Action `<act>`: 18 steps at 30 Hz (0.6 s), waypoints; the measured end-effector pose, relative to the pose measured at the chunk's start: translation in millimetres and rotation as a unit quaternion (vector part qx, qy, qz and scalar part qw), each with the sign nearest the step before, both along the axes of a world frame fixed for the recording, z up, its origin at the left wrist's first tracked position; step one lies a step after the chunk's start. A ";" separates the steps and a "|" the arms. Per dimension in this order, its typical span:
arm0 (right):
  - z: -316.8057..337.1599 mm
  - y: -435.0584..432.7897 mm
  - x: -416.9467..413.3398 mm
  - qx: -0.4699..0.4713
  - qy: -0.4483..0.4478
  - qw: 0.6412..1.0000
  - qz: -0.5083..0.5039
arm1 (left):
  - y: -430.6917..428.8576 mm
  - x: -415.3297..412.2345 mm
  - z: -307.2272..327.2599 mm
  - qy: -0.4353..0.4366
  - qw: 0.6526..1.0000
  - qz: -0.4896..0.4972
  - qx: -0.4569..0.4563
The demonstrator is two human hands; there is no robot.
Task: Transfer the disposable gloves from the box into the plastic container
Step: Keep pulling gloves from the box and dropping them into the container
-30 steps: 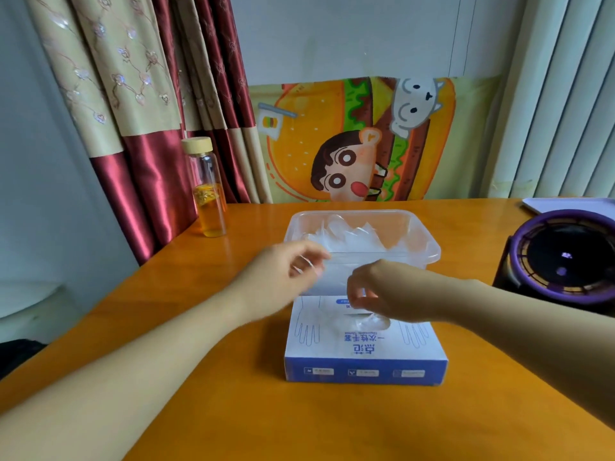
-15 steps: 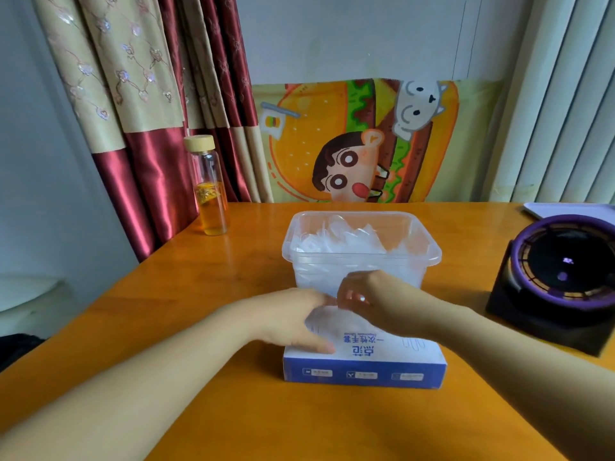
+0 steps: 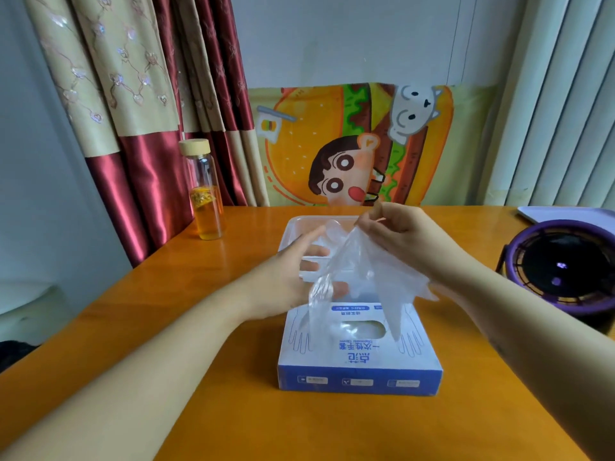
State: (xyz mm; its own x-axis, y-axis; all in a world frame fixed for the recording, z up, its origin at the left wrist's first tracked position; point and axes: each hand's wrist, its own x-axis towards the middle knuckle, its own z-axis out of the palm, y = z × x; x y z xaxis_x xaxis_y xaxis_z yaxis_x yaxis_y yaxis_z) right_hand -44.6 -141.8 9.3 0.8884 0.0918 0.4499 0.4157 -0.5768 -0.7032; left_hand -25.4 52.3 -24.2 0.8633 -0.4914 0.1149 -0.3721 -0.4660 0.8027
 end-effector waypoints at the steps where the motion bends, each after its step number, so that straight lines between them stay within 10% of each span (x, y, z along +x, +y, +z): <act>1: 0.0 -0.6 1.7 0.041 0.031 0.999 -0.004 | -3.4 -1.0 2.7 -0.004 0.999 0.004 -0.033; 8: 2.6 -21.3 7.3 0.059 0.150 0.987 0.009 | -30.7 5.5 28.2 -0.045 0.980 0.136 -0.140; 13: 21.6 -38.8 3.1 0.132 -0.148 0.978 -0.066 | -31.8 33.3 45.0 0.043 0.983 0.137 -0.112; 18: 24.6 -28.8 -15.2 -0.195 -0.153 0.962 0.115 | -44.1 73.1 57.9 -0.001 0.982 0.162 0.096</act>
State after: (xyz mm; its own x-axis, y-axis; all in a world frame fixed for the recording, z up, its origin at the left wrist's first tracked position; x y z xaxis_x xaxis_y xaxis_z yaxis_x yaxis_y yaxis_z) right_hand -59.8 -170.6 34.0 0.6566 0.4848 0.5778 0.7162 -0.6409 -0.2761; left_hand 47.7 8.2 33.7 0.9780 -0.2028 0.0490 -0.1803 -0.7030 0.6880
